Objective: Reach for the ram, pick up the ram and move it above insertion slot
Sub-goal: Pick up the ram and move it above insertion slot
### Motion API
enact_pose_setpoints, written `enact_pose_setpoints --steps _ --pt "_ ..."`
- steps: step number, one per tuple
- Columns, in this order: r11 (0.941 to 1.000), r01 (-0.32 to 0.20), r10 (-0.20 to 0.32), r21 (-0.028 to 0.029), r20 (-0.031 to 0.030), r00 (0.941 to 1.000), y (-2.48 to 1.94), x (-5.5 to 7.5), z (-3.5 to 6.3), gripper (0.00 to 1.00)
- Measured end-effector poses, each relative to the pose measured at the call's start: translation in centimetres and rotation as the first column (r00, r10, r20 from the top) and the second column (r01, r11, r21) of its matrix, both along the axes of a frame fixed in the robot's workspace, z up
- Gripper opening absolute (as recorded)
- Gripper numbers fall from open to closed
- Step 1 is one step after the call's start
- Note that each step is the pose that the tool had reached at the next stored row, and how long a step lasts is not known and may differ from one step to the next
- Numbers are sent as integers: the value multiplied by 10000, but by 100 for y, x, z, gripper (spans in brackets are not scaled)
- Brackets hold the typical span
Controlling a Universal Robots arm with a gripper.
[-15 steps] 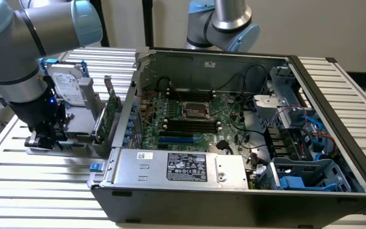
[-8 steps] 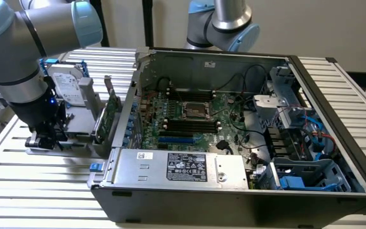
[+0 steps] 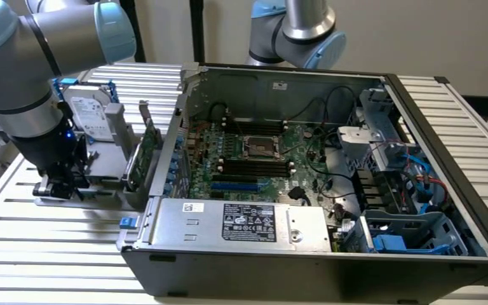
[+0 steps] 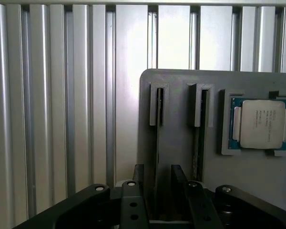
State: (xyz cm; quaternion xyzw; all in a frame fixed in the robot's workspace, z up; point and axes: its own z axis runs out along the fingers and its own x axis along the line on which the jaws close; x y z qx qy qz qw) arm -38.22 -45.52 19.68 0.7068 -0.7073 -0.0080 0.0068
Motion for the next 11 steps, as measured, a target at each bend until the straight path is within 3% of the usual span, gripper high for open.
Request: enact_pose_setpoints --steps 2,5,11 --pt "10000 0 0 0 0 10000 0 0 0 35" --pt "10000 1 -1 -1 0 10000 0 0 0 16" --pt "10000 1 -1 0 -1 10000 0 -1 0 13"
